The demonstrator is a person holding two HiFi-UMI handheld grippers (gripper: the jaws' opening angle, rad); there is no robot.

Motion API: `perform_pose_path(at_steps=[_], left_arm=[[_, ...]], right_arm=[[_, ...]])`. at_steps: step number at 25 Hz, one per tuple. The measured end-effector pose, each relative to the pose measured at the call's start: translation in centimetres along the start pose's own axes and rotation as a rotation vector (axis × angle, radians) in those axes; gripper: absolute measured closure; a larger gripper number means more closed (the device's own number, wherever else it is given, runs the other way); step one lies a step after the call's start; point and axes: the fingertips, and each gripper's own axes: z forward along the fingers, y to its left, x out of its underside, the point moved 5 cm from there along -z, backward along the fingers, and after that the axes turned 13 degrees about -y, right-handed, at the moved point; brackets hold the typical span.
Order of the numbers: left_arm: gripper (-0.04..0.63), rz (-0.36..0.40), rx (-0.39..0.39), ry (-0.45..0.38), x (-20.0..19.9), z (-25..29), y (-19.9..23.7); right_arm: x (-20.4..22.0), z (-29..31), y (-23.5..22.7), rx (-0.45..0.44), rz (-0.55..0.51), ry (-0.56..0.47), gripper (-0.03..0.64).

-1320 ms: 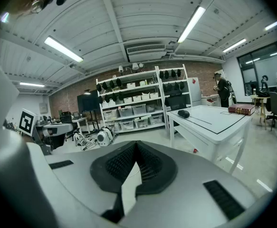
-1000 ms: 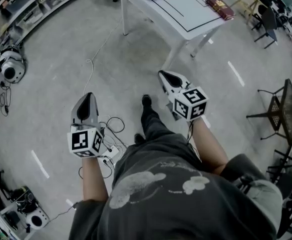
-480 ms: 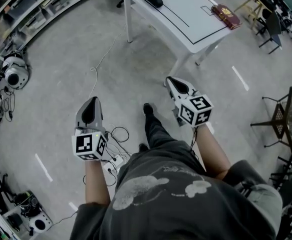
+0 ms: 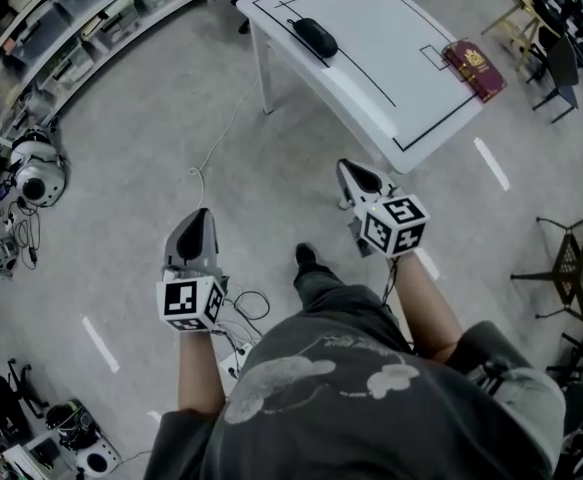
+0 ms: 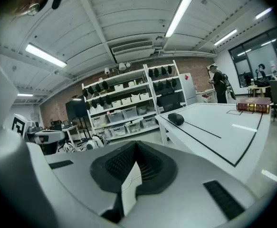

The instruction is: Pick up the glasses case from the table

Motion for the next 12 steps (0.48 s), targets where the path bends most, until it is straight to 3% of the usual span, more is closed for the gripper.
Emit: perform_pose_path(at_steps=[12], left_arm=[[0.592, 0.027, 0.039, -0.017, -1.5, 14.6, 1.6]], right_arm=[[-4.3, 10.7, -9.0, -0.005, 0.005, -0.033, 0.617]])
